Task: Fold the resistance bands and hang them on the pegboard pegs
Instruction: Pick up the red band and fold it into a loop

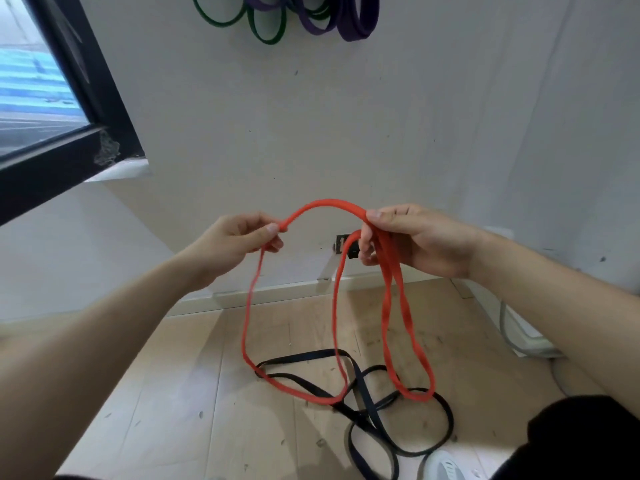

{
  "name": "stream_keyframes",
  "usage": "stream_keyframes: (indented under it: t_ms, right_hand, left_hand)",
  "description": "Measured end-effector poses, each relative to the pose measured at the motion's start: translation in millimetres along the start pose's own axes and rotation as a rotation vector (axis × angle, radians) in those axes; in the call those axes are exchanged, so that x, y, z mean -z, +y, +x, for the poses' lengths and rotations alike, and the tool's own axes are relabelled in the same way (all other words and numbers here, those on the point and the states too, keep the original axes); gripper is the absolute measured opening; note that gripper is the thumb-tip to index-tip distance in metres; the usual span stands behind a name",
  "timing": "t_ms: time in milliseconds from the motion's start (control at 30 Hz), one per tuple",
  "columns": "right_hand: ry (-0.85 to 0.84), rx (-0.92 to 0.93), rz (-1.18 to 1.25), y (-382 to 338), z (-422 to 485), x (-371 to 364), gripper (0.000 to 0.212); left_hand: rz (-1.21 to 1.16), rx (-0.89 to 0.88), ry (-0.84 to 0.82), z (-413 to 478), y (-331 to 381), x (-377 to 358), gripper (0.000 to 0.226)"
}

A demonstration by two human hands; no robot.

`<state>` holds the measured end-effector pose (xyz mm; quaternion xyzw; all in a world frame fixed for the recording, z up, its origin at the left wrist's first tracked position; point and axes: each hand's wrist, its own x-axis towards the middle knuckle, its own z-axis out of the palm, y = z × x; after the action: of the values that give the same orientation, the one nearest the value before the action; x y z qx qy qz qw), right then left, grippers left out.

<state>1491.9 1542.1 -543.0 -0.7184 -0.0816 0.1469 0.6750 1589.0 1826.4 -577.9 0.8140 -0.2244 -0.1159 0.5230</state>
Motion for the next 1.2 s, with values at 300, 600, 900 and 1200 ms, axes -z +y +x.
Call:
stream_keyframes:
  t_ms: [300, 600, 900, 1200]
  right_hand:
    - [-0.025, 0.008, -0.091, 0, 6, -11, 0.031]
    - [-0.051, -0.006, -0.135, 5, 8, -11, 0.030]
    - [-0.038, -0.043, -0.073, 8, 4, -1, 0.027]
    - [0.017, -0.028, -0.030, 3, 3, -4, 0.025]
  left_hand:
    - [-0.099, -0.198, -0.061, -8, 48, -51, 0.043]
    - [0.058, -0.362, 0.015, -7, 46, -49, 0.014]
    - [-0.121, -0.180, 0.336, 4, 23, 2, 0.009]
    - [-0.066, -0.041, -0.038, -5, 13, -5, 0.026]
